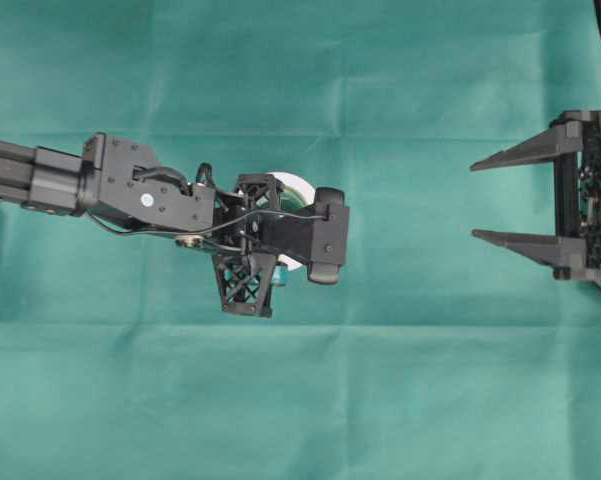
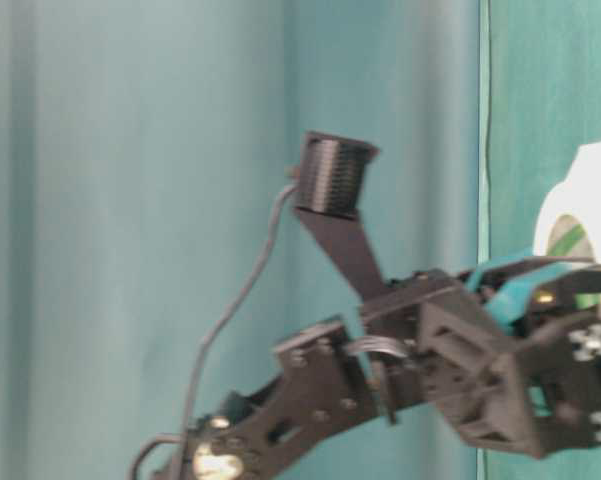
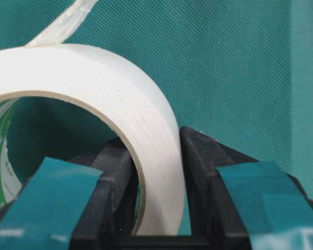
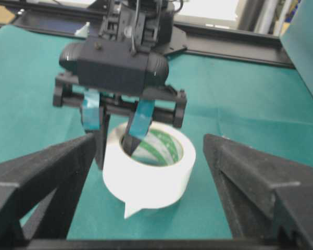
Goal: Peel off the duct tape with your right arm.
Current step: 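Move the right gripper to the tape's free end tab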
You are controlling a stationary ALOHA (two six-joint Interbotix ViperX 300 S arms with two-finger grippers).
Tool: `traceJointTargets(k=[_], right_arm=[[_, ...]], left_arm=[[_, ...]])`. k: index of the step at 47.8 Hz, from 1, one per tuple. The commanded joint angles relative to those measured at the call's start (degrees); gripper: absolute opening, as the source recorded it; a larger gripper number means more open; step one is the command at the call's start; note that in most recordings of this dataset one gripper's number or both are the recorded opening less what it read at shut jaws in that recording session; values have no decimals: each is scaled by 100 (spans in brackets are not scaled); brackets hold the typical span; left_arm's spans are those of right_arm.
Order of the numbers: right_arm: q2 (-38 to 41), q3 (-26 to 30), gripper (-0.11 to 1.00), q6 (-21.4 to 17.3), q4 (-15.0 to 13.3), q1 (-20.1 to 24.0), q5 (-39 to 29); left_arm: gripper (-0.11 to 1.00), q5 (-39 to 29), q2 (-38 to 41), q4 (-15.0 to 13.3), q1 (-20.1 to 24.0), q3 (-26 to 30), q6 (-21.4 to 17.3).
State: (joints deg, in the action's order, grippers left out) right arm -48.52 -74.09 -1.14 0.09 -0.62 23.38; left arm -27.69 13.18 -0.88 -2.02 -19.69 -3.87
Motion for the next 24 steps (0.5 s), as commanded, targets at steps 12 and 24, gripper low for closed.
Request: traceJointTargets(k=[12, 24], right_arm=[[686, 149, 71, -158, 18, -18, 431], [1670, 571, 71, -167, 18, -18, 668]], left_arm=[[21, -519, -686, 26, 18, 615, -18], [21, -958, -861, 44, 62, 914, -26]])
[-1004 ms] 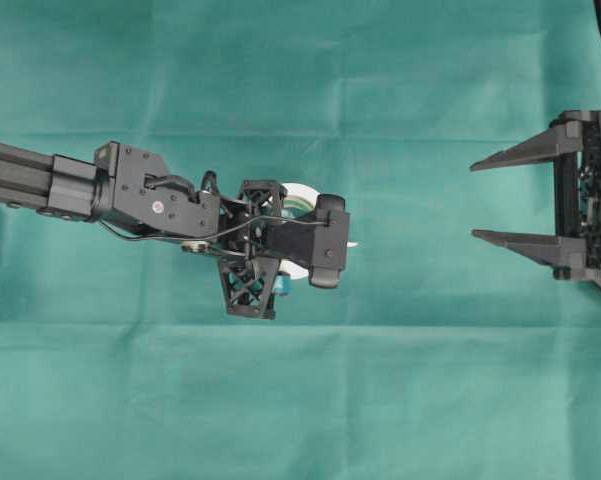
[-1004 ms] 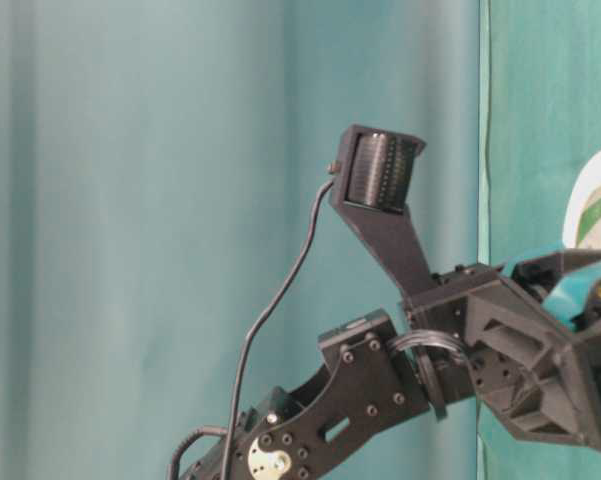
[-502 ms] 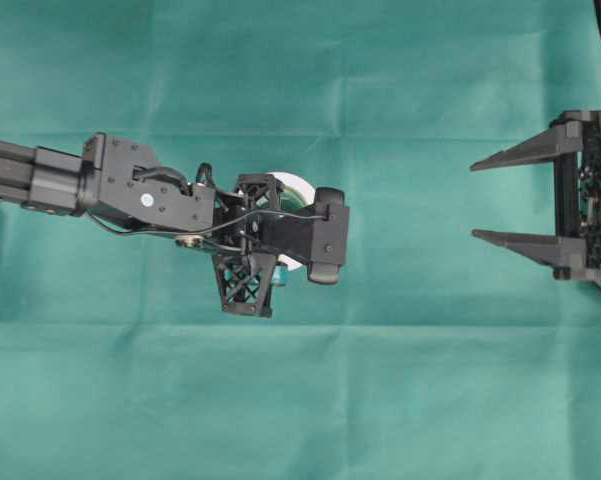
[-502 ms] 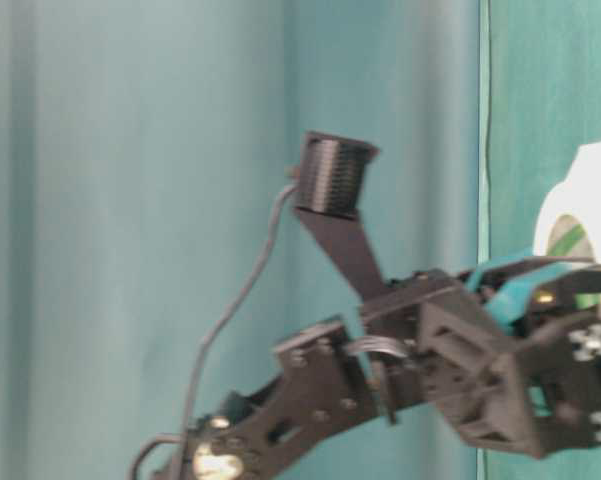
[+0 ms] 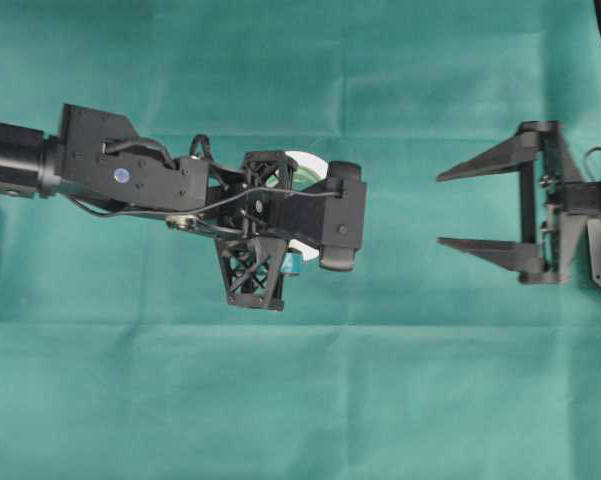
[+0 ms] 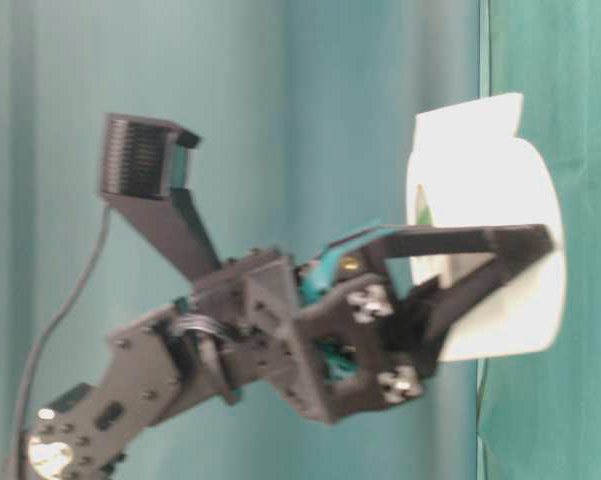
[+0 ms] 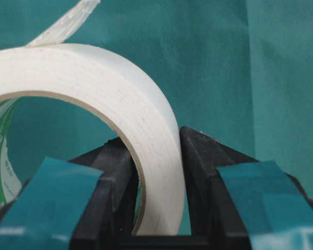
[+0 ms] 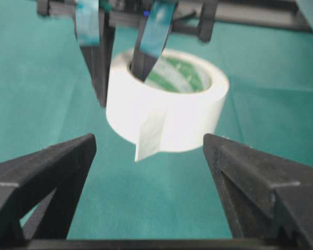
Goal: Peel off the duct tape with your right arm.
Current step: 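Move the right gripper to the tape's free end tab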
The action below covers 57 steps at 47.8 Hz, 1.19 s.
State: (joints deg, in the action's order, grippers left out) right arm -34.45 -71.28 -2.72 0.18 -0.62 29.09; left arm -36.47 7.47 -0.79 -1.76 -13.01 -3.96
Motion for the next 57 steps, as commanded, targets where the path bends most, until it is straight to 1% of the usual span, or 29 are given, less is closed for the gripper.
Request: traceJointTargets(k=[1, 14, 21, 29, 35, 42, 49, 57], right_arm=[[334, 325, 71, -9, 9, -18, 105], [1195, 844, 71, 0, 9, -9, 202], [1485, 1063, 71, 0, 9, -9, 237], [1740, 1239, 71, 0, 9, -105, 246], [1925, 1318, 71, 0, 9, -193, 343], [2083, 1354, 71, 0, 18, -396, 369], [2101, 1301, 71, -9, 141, -580, 360], [2065, 1257, 71, 0, 141, -650, 369]], left_arm=[[21, -105, -299, 35, 26, 255, -18], [21, -167, -378, 35, 62, 360, -220], [21, -167, -378, 35, 79, 369, -220], [21, -167, -387, 35, 62, 352, -220], [21, -158, -413, 35, 26, 334, -220], [21, -167, -413, 35, -9, 352, -220], [21, -158, -431, 35, -35, 325, -220], [21, -167, -448, 35, -44, 299, -220]])
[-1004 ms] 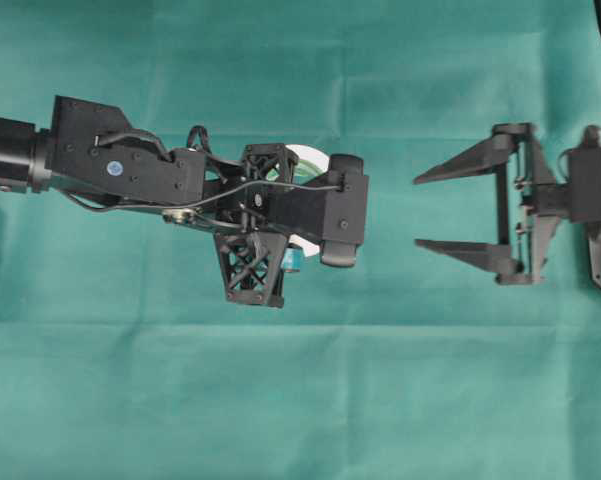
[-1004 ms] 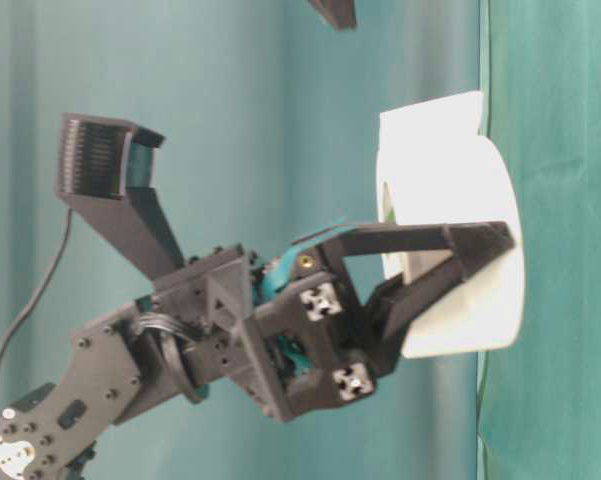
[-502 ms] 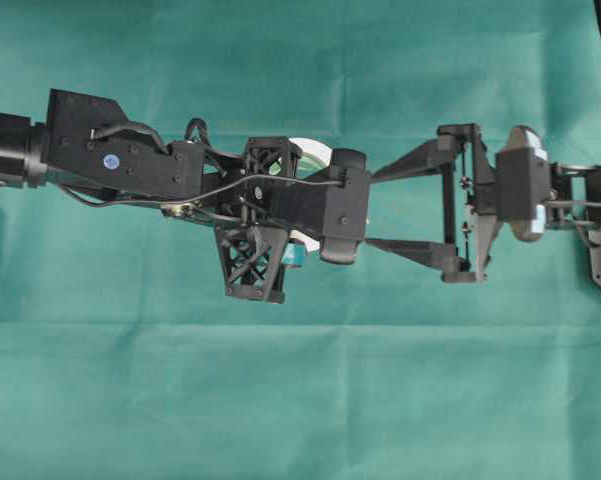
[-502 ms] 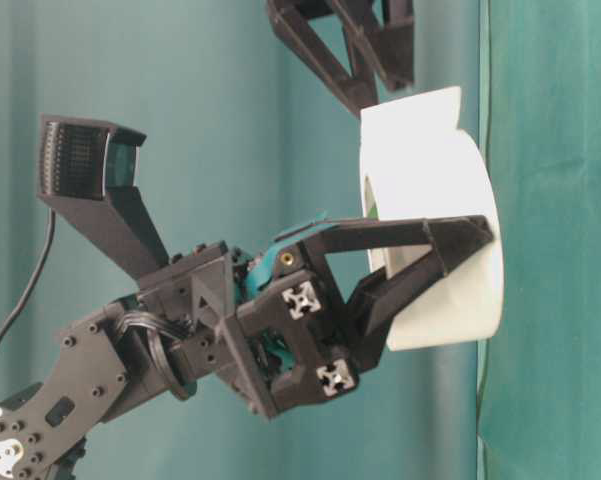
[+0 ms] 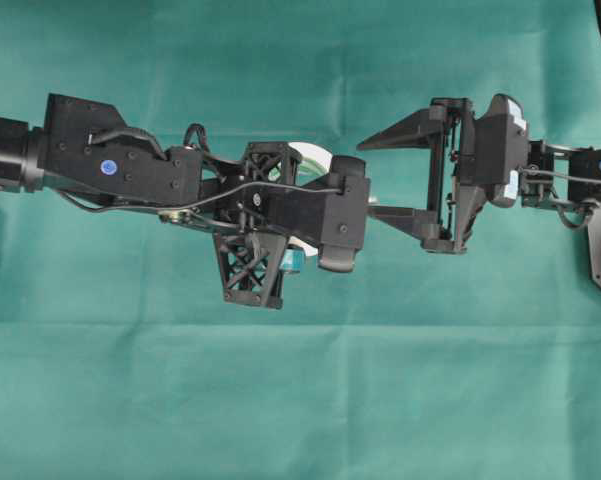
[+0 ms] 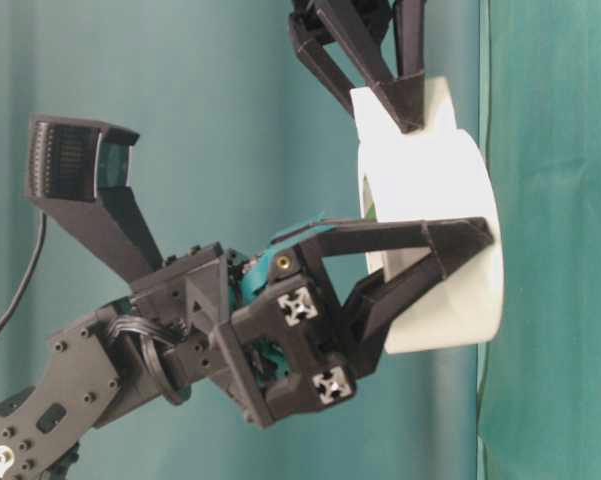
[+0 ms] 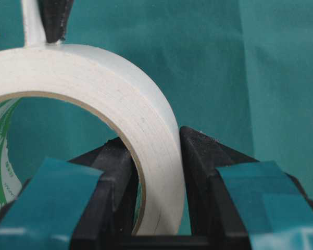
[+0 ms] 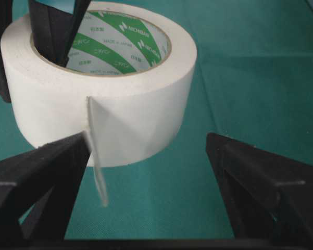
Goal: Peel off the duct tape with your right arm.
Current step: 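Move the right gripper to the tape's free end tab, then pinch the tape end tab with the right gripper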
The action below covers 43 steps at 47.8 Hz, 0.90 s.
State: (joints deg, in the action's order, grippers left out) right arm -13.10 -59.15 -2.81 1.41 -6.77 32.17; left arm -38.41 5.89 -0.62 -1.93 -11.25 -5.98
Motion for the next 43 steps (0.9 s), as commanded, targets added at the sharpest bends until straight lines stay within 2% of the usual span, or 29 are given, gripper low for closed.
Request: traceJointTargets(k=[1, 12, 18, 23, 29, 32, 35, 43], right_arm=[[-70, 44, 71, 9, 18, -35, 62], [-70, 62, 70, 0, 0, -9, 62], [-70, 62, 63, 0, -18, 62, 70], [-62, 53, 45, 0, -18, 114, 62], [-70, 53, 16, 0, -35, 202, 70], [-70, 35, 4, 0, -44, 229, 70], [-70, 35, -2, 0, -53, 237, 62], [-70, 35, -5, 0, -105, 264, 70]], left_arm=[[21, 26, -290, 18, -26, 114, -18], [21, 26, -290, 18, -9, 105, -26], [21, 26, -281, 18, 9, 97, -26], [21, 26, -272, 18, 18, 88, -26], [21, 26, -264, 18, 18, 79, -26], [21, 26, -264, 18, 26, 79, -26], [21, 26, -264, 18, 26, 79, -26], [21, 26, -255, 18, 35, 70, -26]])
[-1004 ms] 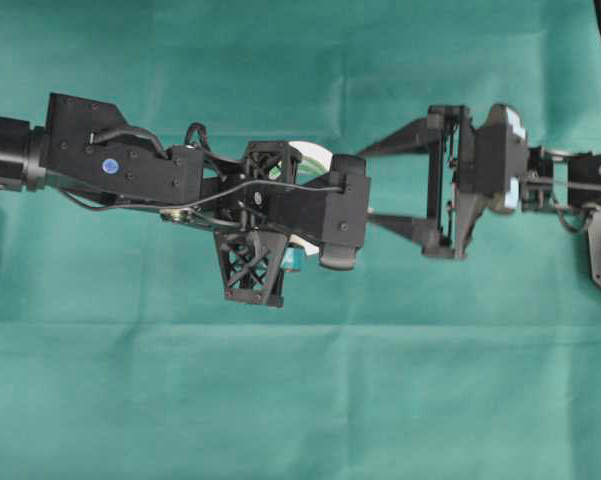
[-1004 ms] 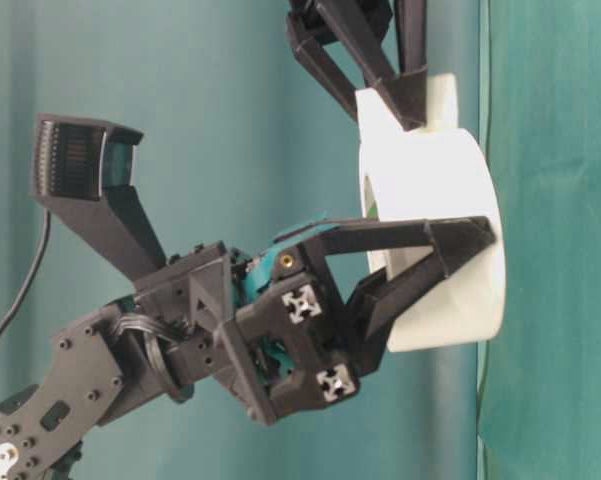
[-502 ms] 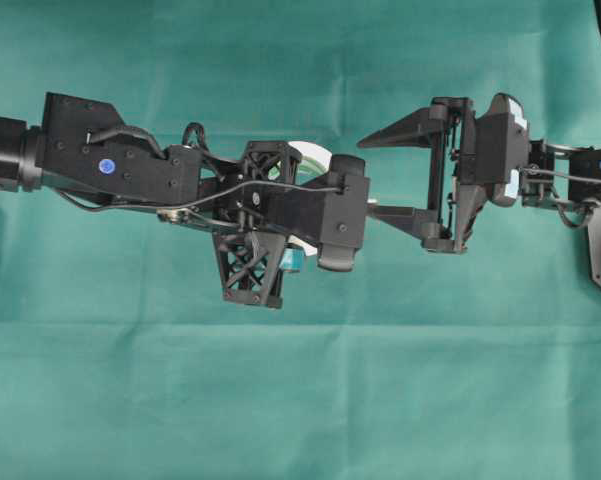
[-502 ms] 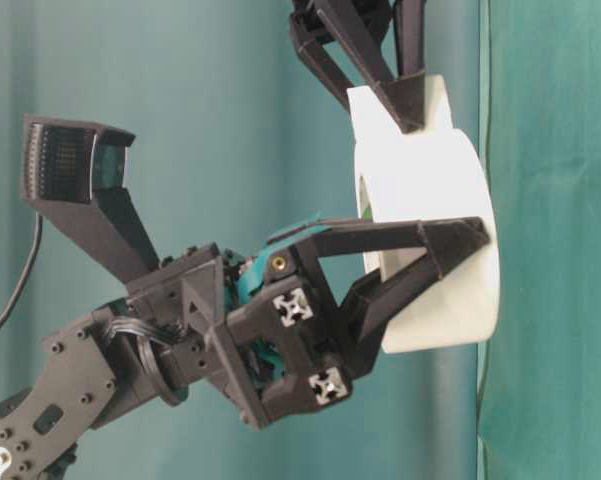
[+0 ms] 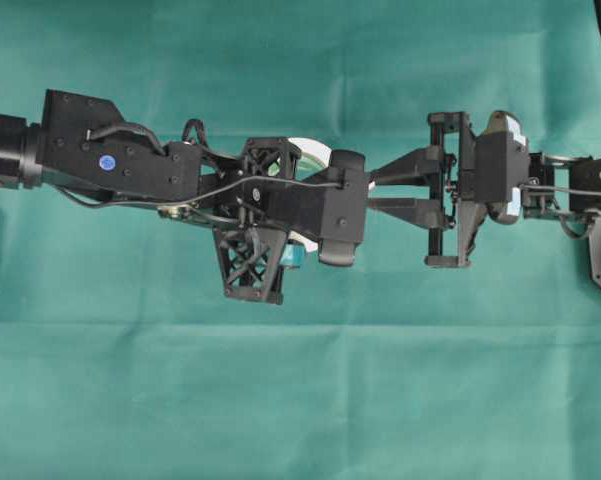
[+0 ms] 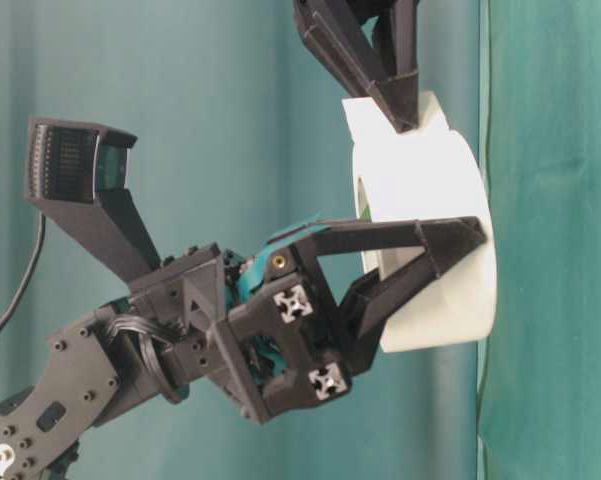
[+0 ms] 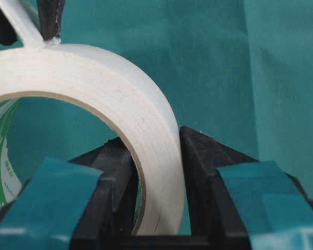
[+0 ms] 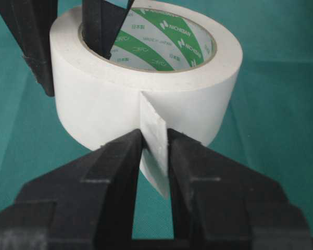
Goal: Peel off the duct tape with your right arm.
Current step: 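Pinch the tape end tab with the right gripper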
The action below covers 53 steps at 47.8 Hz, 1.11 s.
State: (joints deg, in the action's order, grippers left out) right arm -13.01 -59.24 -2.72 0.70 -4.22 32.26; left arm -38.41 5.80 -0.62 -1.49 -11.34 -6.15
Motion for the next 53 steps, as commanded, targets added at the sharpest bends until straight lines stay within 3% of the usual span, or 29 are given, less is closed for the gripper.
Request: traceJointTargets(k=[1, 42, 53], right_arm=[[-70, 44, -5, -9, -53, 18, 53], [-70, 35, -9, -9, -44, 18, 62], [-70, 0, -9, 0, 97, -105, 62]], left_arm=[[21, 26, -237, 18, -9, 79, -9], [21, 26, -272, 18, -9, 26, -9], [21, 26, -272, 18, -62, -9, -44]])
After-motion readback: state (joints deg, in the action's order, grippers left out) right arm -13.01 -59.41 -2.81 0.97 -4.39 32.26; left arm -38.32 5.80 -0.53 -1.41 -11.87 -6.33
